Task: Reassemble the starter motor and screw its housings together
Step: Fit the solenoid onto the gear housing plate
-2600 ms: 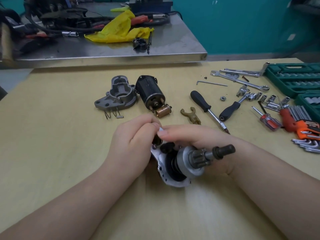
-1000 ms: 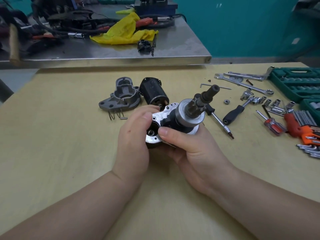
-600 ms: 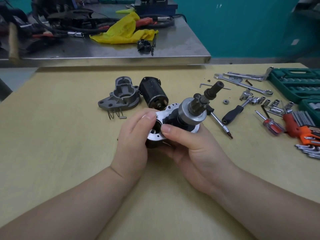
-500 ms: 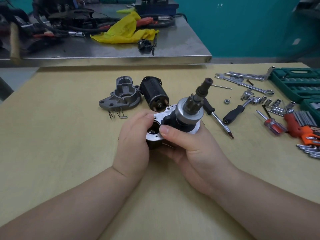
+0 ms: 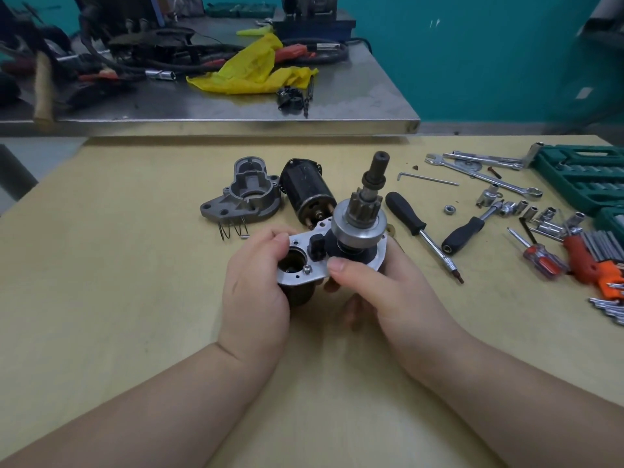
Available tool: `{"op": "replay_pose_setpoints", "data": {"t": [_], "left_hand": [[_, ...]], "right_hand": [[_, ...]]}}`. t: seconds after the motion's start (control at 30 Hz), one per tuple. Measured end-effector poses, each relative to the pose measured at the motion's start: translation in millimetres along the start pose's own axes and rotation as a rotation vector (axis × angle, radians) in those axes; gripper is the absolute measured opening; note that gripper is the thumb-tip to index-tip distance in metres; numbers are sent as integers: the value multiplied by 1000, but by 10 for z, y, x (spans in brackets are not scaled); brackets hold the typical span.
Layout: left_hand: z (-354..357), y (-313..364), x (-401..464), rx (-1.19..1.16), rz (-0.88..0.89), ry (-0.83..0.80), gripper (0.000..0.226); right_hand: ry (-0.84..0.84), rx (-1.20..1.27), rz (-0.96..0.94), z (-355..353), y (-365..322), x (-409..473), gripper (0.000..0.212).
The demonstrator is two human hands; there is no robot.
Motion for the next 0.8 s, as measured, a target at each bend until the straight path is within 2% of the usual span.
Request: {"op": "replay_pose_setpoints", "data": {"t": [0.2, 0.47, 0.8], "left_hand": [[54, 88, -32, 24, 17, 11, 35], [32, 198, -86, 0, 107, -13, 20], [15, 321, -140, 170, 322, -66, 22]], "right_hand": [[17, -10, -8, -30, 30, 22, 24], [-55, 55, -31, 61, -21, -19, 24], [-122, 105, 59, 157, 25, -58, 26]]}}
Point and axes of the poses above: each hand's wrist, its own x-axis towards the middle knuckle, its own z-axis out of the palm, y = z × x, the point moved 7 cm from there along x, towards the middle knuckle, and after that the axes turned 1 degree about x, right-handed, at the moved point
